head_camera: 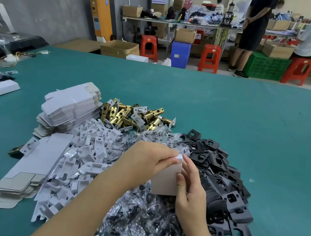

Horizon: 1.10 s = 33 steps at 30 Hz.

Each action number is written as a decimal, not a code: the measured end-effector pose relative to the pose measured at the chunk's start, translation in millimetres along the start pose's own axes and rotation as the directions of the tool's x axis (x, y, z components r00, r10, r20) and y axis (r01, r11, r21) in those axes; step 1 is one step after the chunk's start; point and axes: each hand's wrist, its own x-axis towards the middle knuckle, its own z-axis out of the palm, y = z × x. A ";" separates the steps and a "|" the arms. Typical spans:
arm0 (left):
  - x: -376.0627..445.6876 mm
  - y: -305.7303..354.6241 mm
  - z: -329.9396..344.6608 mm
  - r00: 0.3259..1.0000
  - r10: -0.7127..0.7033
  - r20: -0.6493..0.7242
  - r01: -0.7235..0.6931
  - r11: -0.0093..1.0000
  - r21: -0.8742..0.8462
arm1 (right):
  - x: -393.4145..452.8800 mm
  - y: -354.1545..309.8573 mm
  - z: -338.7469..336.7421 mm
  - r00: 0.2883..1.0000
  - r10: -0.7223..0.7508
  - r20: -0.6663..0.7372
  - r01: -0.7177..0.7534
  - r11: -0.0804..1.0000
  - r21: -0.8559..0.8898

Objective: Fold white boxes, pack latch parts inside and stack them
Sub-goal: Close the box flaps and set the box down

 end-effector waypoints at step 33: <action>1.8 -15.6 -11.0 0.902 -0.204 0.379 0.353 0.856 -0.378 | -1.3 0.2 0.0 0.999 -0.039 -0.012 0.039 0.999 -0.023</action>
